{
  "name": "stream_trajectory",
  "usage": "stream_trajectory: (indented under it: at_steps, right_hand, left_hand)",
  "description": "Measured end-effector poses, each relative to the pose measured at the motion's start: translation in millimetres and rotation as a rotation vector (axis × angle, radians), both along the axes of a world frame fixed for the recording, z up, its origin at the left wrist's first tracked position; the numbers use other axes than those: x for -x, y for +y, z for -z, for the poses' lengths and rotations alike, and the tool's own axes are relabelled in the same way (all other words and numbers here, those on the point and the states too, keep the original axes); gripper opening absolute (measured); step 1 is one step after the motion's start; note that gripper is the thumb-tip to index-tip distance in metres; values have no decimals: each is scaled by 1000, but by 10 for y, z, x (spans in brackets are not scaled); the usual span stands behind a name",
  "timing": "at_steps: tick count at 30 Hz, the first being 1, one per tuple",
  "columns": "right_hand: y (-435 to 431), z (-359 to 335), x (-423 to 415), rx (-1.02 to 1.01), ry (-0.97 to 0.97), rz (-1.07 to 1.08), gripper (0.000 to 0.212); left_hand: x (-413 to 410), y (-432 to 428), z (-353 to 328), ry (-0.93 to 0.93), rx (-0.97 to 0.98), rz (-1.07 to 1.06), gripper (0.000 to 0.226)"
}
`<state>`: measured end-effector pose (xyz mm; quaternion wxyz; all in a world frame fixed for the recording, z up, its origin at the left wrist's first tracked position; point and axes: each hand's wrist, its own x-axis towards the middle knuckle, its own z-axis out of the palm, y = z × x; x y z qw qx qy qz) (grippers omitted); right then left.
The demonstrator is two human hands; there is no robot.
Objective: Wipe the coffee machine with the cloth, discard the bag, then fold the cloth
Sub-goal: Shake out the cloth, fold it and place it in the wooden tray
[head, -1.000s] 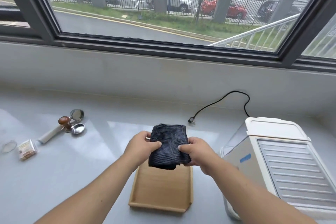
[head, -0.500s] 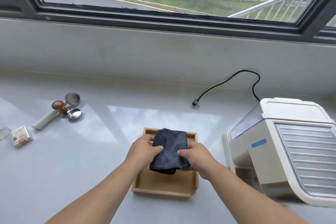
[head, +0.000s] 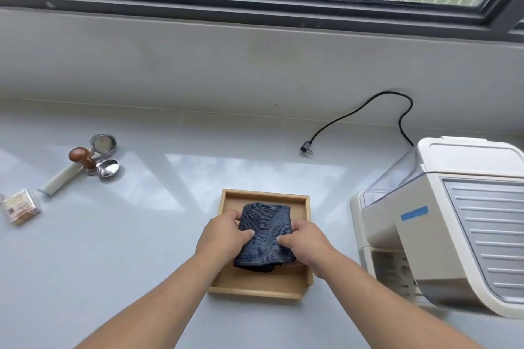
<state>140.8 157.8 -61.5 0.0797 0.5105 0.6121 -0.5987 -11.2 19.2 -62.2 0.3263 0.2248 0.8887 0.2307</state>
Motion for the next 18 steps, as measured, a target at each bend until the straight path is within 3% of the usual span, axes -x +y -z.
stream_trajectory:
  at_steps: [4, 7, 11, 18]
  right_hand:
    - [-8, 0, 10, -100, -49, -98, 10]
    - [-15, -5, 1, -309, -139, -263, 8]
    - [-34, -19, -31, -632, -201, -454, 14]
    - [-60, -106, -50, -909, -168, -555, 37]
  left_hand:
    - [-13, 14, 23, 66, 42, 32, 37]
    - [-16, 12, 32, 101, 53, 47, 41]
    - [-25, 15, 12, 163, 44, 77, 49]
    - [-73, -31, -60, 350, 9, 195, 56]
